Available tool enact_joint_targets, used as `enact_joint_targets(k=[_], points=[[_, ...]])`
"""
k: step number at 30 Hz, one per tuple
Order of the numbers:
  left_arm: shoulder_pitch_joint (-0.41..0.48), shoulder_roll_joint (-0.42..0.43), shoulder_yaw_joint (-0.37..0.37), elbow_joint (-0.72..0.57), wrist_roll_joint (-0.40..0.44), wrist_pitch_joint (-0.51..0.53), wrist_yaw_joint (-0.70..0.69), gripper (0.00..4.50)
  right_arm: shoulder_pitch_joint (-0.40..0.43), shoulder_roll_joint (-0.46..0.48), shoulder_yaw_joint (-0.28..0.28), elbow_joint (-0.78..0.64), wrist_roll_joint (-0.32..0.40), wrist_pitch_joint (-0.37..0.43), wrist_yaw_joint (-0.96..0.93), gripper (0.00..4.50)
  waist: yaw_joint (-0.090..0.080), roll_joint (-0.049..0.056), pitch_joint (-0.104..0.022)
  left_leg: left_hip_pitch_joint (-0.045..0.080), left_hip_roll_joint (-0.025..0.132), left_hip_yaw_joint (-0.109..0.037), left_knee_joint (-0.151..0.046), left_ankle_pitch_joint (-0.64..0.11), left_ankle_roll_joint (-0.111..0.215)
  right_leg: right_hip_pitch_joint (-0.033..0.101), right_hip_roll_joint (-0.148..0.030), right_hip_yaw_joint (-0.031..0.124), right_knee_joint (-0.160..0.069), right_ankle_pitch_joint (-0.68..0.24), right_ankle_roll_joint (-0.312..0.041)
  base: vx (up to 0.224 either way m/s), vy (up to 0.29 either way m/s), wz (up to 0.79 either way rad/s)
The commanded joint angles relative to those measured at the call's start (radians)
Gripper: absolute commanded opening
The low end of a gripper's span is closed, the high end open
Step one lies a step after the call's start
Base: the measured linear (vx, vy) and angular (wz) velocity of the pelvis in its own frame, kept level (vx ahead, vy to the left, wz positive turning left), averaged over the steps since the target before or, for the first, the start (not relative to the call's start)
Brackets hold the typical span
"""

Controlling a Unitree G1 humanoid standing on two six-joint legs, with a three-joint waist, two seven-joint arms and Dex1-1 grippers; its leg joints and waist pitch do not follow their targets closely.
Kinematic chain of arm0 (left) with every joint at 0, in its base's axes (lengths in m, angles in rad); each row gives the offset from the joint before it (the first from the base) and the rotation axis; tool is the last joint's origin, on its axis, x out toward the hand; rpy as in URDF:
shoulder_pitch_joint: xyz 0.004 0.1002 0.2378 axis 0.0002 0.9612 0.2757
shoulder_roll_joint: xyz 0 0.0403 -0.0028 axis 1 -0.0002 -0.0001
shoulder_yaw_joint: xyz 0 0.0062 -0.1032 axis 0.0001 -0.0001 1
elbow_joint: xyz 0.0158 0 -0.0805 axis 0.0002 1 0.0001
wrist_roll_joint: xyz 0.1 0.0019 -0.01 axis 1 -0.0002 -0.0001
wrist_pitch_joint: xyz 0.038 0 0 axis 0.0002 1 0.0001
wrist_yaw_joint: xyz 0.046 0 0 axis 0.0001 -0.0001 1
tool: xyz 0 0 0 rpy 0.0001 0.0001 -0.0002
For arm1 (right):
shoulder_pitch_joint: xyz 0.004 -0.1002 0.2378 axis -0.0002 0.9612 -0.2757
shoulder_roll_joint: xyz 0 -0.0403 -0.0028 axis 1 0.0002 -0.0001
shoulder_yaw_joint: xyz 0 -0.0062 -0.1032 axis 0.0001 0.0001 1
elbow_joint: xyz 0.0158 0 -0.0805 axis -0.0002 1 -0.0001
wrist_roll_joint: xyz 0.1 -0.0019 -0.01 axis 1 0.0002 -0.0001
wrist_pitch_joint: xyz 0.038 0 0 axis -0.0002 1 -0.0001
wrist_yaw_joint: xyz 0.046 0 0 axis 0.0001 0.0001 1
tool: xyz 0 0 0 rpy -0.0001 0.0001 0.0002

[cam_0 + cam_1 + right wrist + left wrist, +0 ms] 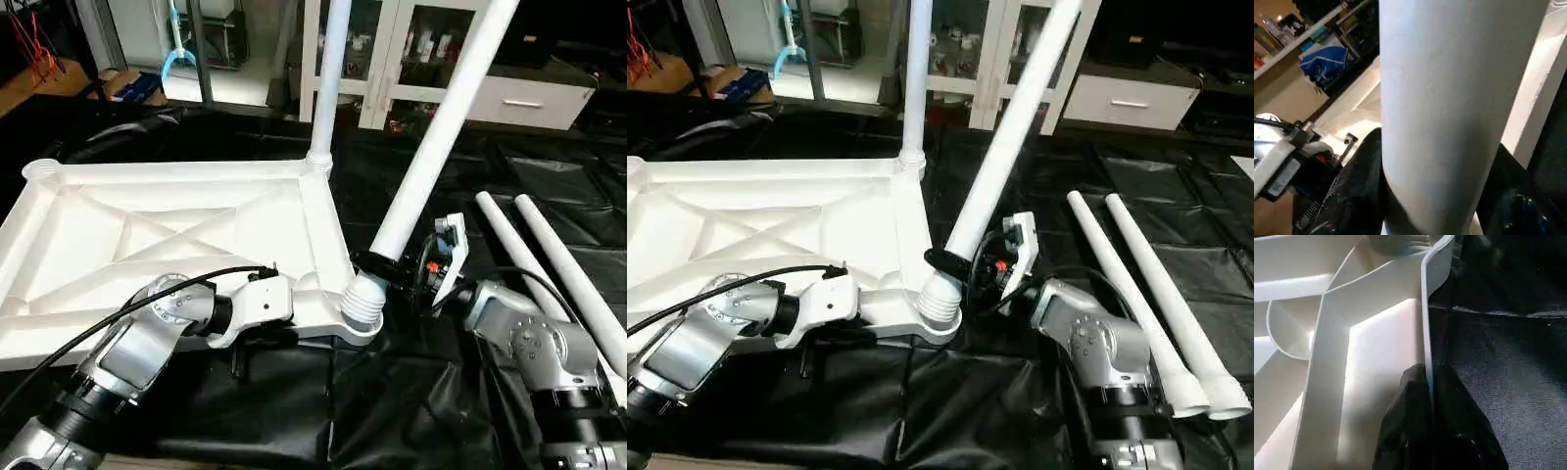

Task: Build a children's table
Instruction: Insert table leg to table base

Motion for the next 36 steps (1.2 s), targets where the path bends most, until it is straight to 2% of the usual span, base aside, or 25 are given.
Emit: enact_joint_targets(k=[1,5,15,19,24,27,30,33,34,36], points=[[0.014,-0.001,-0.014,0.002,-0.032,-0.007,-0.014,0.06,-0.005,-0.024,0.013,0.010,-0.025,-0.017,0.025,1.87,0.003,-0.013,-0.051,0.011,0.057,-0.016,-0.080,-0.023,0.053,0.029,-0.076,0.036,-0.068,0.033,-0.264,0.000,0.000,0.00],[0.020,0.006,-0.015,-0.005,-0.031,-0.005,-0.019,0.06,-0.001,-0.051,0.047,0.011,-0.056,-0.026,0.050,1.87,0.003,-0.018,-0.049,0.010,0.059,-0.015,-0.079,-0.035,0.056,0.029,-0.077,0.037,-0.070,0.014,-0.263,0.000,0.000,0.00],[0.029,0.007,-0.021,-0.020,-0.037,0.006,-0.028,0.06,-0.012,-0.058,0.091,0.064,-0.140,-0.086,0.045,1.87,0.004,-0.018,-0.048,0.012,0.060,-0.014,-0.080,-0.039,0.051,0.027,-0.076,0.038,-0.070,0.010,-0.266,0.000,0.000,0.00],[0.031,0.010,-0.024,-0.025,-0.036,0.008,-0.028,0.06,-0.017,-0.055,0.148,0.094,-0.232,-0.168,0.005,1.87,0.000,-0.019,-0.045,0.013,0.061,-0.015,-0.083,-0.075,0.033,0.023,-0.076,0.037,-0.075,-0.039,-0.257,0.000,0.000,0.00],[0.033,0.009,-0.023,-0.027,-0.034,0.010,-0.028,0.06,-0.009,-0.057,0.173,0.103,-0.277,-0.216,-0.002,1.87,-0.008,-0.020,-0.043,0.014,0.063,-0.020,-0.091,-0.150,-0.005,0.020,-0.076,0.039,-0.084,-0.133,-0.232,0.000,0.000,0.00],[0.035,0.010,-0.023,-0.029,-0.034,0.014,-0.029,0.06,0.009,-0.056,0.170,0.100,-0.274,-0.220,0.000,1.87,-0.008,-0.022,-0.043,0.017,0.063,-0.021,-0.093,-0.177,-0.015,0.016,-0.075,0.041,-0.087,-0.155,-0.218,0.000,0.000,0.00],[0.036,0.011,-0.024,-0.030,-0.035,0.017,-0.030,0.06,0.031,-0.055,0.160,0.110,-0.265,-0.229,0.001,1.87,-0.008,-0.023,-0.046,0.017,0.064,-0.021,-0.093,-0.177,-0.016,0.015,-0.074,0.041,-0.086,-0.133,-0.218,0.000,0.000,0.00],[0.037,0.012,-0.024,-0.033,-0.037,0.019,-0.029,0.06,0.064,-0.046,0.134,0.120,-0.248,-0.240,-0.011,1.87,-0.007,-0.025,-0.046,0.016,0.063,-0.021,-0.093,-0.174,-0.012,0.015,-0.074,0.041,-0.085,-0.113,-0.222,0.000,0.000,0.00],[0.038,0.011,-0.024,-0.036,-0.038,0.021,-0.027,0.06,0.088,-0.036,0.110,0.131,-0.238,-0.268,-0.029,1.87,-0.006,-0.025,-0.046,0.015,0.064,-0.020,-0.093,-0.176,-0.011,0.015,-0.076,0.042,-0.086,-0.113,-0.221,0.000,0.000,0.00],[0.037,0.011,-0.024,-0.036,-0.038,0.022,-0.027,0.06,0.093,-0.034,0.105,0.134,-0.236,-0.275,-0.033,1.87,-0.006,-0.026,-0.048,0.016,0.064,-0.021,-0.095,-0.173,-0.012,0.016,-0.075,0.041,-0.085,-0.101,-0.222,0.000,0.000,0.00]])
